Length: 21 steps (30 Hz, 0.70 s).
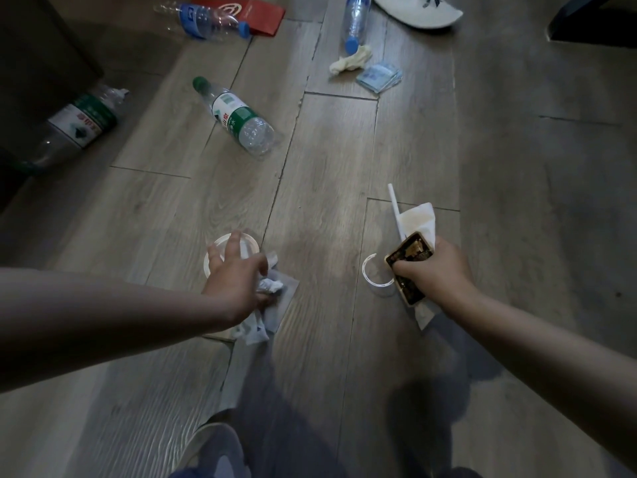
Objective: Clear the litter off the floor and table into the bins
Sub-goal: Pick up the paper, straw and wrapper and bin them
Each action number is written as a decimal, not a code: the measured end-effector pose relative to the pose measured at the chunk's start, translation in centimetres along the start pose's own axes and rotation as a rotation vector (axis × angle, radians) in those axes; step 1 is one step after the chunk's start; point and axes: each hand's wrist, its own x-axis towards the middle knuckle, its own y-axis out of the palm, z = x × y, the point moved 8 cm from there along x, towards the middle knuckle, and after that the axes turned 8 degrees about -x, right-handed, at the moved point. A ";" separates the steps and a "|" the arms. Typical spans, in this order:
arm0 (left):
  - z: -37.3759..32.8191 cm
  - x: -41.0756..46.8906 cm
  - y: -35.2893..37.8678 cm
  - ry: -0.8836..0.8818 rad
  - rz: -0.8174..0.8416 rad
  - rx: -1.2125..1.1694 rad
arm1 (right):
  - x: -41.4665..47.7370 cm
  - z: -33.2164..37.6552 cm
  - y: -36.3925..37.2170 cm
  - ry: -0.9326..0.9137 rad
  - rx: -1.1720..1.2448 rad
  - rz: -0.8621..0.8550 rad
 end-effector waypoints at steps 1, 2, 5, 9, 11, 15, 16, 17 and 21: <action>0.1 0.1 0.0 0.009 0.002 0.009 | -0.1 0.0 -0.1 -0.002 -0.005 -0.006; 0.1 0.2 0.1 0.017 0.008 0.021 | -0.1 0.0 -0.2 -0.003 -0.005 -0.013; 0.2 0.5 0.3 0.030 0.038 0.066 | -0.1 -0.1 -0.3 0.005 -0.006 -0.014; 0.2 0.8 0.2 0.021 0.053 0.063 | 0.1 -0.4 -0.1 0.013 -0.007 -0.009; 0.1 0.9 0.2 0.014 0.056 0.065 | 0.1 -0.3 0.0 0.006 -0.011 -0.010; 0.1 0.9 0.4 0.015 0.075 0.095 | 0.1 -0.3 0.2 0.002 -0.007 -0.006; 0.1 0.9 0.5 0.022 0.084 0.108 | 0.1 -0.4 0.3 0.005 -0.011 -0.005; 0.1 0.8 0.6 0.027 0.089 0.116 | 0.1 -0.4 0.3 0.007 -0.016 -0.004; 0.0 0.7 0.0 0.047 0.046 0.132 | 0.0 -0.5 0.2 0.013 -0.022 0.000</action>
